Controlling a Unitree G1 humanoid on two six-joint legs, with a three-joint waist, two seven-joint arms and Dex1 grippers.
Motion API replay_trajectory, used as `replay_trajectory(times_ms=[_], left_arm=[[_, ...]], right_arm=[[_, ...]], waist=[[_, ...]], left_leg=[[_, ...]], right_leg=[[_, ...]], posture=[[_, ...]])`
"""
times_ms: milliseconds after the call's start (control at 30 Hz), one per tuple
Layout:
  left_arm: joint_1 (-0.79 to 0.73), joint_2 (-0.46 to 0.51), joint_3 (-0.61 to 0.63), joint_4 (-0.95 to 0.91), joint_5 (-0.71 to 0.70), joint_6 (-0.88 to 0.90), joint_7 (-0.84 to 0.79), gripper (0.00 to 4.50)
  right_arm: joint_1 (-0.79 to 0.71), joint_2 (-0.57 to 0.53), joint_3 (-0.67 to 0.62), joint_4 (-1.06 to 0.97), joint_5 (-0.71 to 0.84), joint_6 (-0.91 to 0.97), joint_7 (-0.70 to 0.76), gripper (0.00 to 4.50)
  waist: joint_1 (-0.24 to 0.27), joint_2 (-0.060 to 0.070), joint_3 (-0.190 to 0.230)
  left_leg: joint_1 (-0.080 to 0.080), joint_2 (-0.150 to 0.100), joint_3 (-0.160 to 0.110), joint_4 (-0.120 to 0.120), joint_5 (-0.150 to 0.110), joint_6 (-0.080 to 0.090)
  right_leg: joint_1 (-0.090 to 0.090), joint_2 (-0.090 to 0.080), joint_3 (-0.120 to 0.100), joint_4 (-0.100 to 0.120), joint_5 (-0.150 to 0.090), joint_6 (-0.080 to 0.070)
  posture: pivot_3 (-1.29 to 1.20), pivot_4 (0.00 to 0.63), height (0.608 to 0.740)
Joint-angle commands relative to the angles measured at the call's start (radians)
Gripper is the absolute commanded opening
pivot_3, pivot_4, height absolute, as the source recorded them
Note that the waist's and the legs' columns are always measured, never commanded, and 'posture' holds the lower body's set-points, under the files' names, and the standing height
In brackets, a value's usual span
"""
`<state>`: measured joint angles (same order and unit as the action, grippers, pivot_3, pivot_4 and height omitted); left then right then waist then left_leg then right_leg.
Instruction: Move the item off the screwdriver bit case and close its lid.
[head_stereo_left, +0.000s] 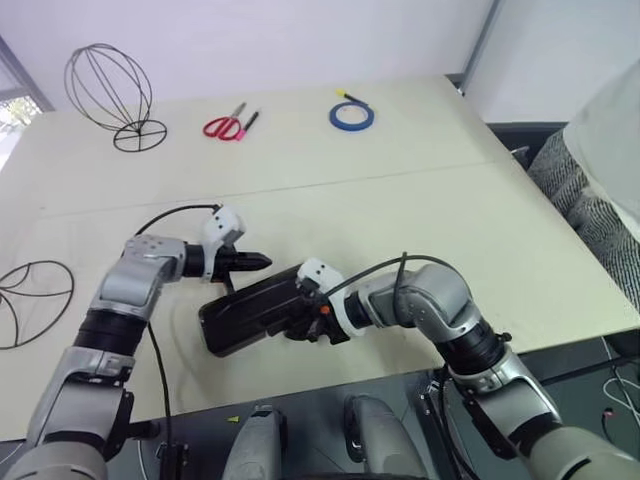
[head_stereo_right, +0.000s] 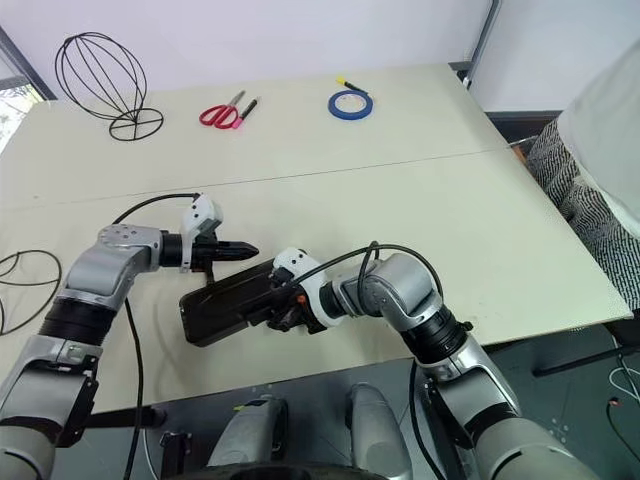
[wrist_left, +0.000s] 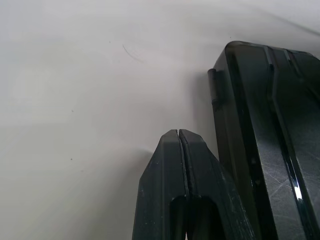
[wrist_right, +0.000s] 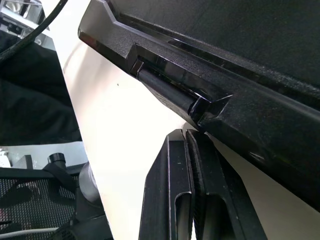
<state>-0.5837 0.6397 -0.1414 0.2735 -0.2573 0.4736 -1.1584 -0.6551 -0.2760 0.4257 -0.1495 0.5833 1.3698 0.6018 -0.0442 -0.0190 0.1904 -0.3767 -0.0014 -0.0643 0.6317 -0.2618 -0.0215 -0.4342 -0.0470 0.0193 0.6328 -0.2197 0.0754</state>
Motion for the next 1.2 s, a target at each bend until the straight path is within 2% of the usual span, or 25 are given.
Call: replay_trajectory(times_ms=[33,200,467,767,1200], left_arm=[[-0.001,0.015,0.018,-0.027,-0.007,-0.006,-0.012,0.0],[-0.001,0.014,0.0,-0.015,0.006,-0.018,-0.029,0.0],[-0.028,0.0,-0.07,0.153,0.097,-0.147,-0.075,0.0],[-0.053,-0.017,-0.082,0.24,0.125,-0.215,-0.088,0.0],[-0.059,-0.017,-0.091,0.215,0.143,-0.231,-0.1,0.0]], right_arm=[[-0.008,0.009,-0.024,-0.014,-0.008,-0.014,-0.013,0.08],[-0.012,0.026,-0.067,-0.057,0.017,0.033,-0.028,0.08],[0.012,0.118,-0.14,-0.13,0.04,0.137,-0.099,0.08],[0.048,0.173,-0.171,-0.192,0.055,0.223,-0.139,0.08],[0.069,0.145,-0.108,-0.19,0.005,0.11,-0.175,0.08]], waist=[[0.0,0.0,0.0],[0.001,0.0,0.0],[0.002,0.0,0.0],[0.002,0.0,-0.001],[0.003,0.0,-0.001]], left_leg=[[0.0,0.0,0.0,0.0,0.0,0.0],[0.0,0.0,0.0,0.0,0.0,0.0],[0.0,0.0,0.0,0.0,0.0,0.0],[0.001,0.0,0.0,0.0,0.0,0.0],[0.002,0.0,0.0,0.001,0.0,0.0]], right_leg=[[0.0,0.0,0.0,0.0,0.0,0.0],[0.0,0.0,0.0,0.0,0.0,0.0],[0.0,0.0,0.0,0.0,0.0,0.0],[0.001,0.0,0.0,0.0,0.0,0.0],[0.003,0.0,0.0,0.0,0.0,0.0]], posture=[[0.0,0.15,0.74],[0.0,0.15,0.74],[0.0,0.15,0.74],[0.0,0.15,0.74],[0.0,0.15,0.74]])
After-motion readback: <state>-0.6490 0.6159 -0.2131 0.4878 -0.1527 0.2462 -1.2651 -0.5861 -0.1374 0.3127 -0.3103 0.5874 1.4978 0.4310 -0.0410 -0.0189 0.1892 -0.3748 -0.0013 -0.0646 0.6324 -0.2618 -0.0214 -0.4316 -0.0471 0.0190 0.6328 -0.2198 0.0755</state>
